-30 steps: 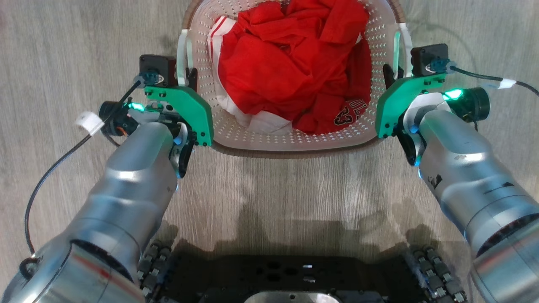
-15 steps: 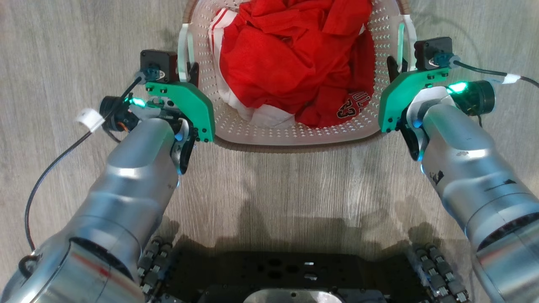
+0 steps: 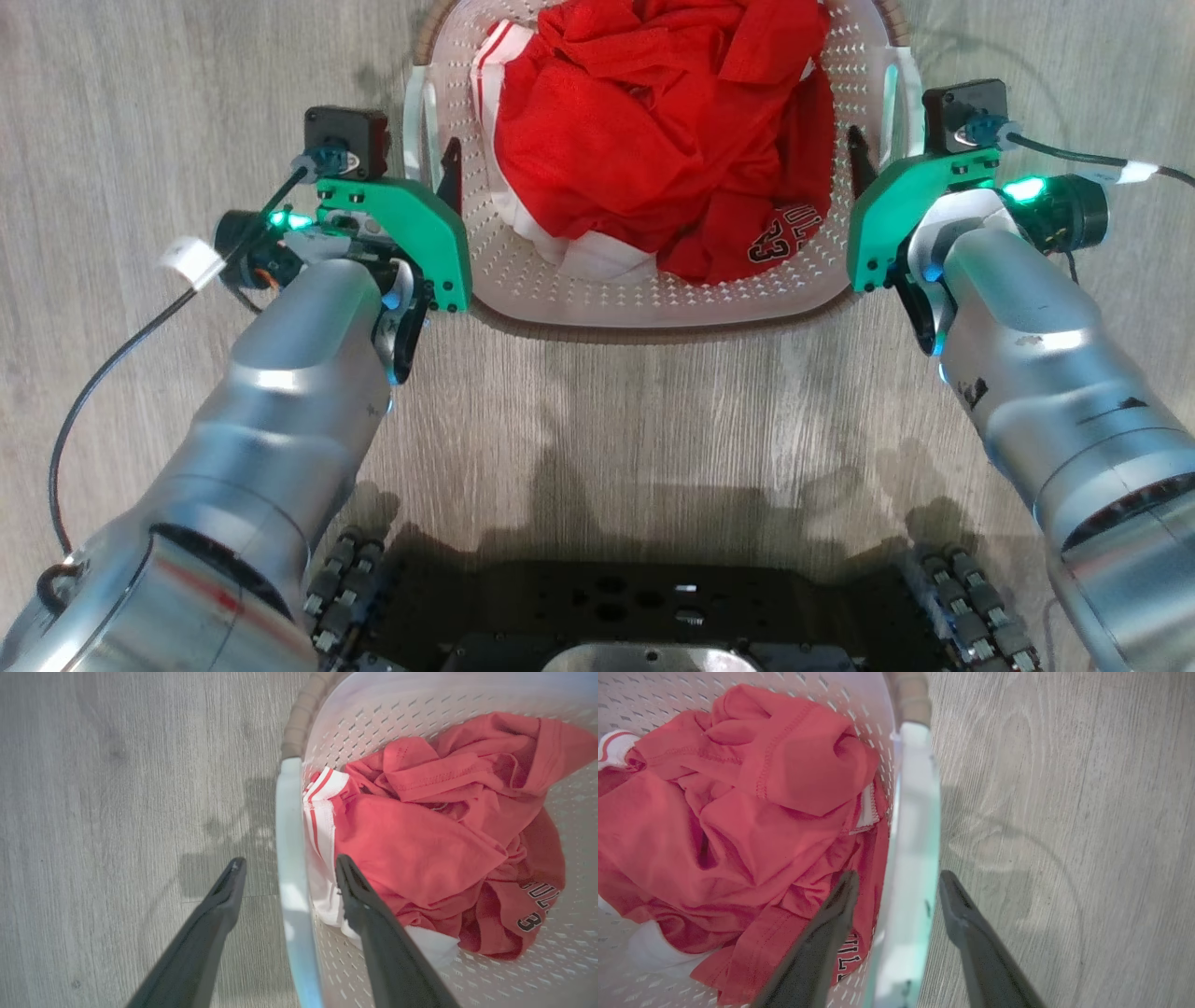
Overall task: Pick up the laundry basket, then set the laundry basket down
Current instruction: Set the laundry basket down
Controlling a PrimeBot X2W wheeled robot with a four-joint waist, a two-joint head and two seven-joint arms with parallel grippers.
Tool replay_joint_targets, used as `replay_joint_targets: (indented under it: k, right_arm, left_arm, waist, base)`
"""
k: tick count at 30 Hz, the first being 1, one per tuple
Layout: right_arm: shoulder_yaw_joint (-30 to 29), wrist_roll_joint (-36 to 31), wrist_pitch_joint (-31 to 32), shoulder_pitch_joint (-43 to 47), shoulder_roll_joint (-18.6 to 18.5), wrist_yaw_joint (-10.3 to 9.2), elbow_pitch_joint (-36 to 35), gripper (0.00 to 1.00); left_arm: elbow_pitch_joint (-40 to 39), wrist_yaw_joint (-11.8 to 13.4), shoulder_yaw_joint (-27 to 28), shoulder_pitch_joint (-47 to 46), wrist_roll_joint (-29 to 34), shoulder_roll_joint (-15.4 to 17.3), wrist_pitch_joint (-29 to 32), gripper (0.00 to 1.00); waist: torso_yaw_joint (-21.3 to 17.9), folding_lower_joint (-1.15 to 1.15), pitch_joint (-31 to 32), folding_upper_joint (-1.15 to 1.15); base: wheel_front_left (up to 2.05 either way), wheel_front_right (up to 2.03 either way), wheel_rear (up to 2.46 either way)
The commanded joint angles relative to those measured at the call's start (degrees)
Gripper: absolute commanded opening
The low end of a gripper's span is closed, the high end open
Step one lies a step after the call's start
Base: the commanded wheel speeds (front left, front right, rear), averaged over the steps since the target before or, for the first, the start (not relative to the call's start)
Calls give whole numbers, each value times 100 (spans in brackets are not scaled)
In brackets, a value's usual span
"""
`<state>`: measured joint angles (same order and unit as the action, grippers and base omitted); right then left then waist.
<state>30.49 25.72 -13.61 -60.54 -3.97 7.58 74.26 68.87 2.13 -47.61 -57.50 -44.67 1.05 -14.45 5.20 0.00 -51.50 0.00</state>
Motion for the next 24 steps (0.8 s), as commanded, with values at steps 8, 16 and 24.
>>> replay_joint_targets:
  k: [8, 16, 24]
  right_arm:
    - [69, 26, -56, 334, 109, -9, -36, 100]
    - [104, 36, -110, 301, 109, -9, -119, 100]
    - [-328, -342, -137, 333, 109, -9, -657, 100]
  left_arm:
    - [-29, 138, 10, 96, -164, 183, -54, 100]
    - [-126, 240, 193, 106, -50, 189, -54, 100]
    - [-1138, 381, 1115, 603, 498, 404, -54, 100]
  waist:
    - [8, 0, 124, 0]
    - [-36, 0, 334, 0]
    - [-151, 0, 900, 0]
  base:
    - [0, 0, 0]
    - [0, 0, 0]
    - [0, 0, 0]
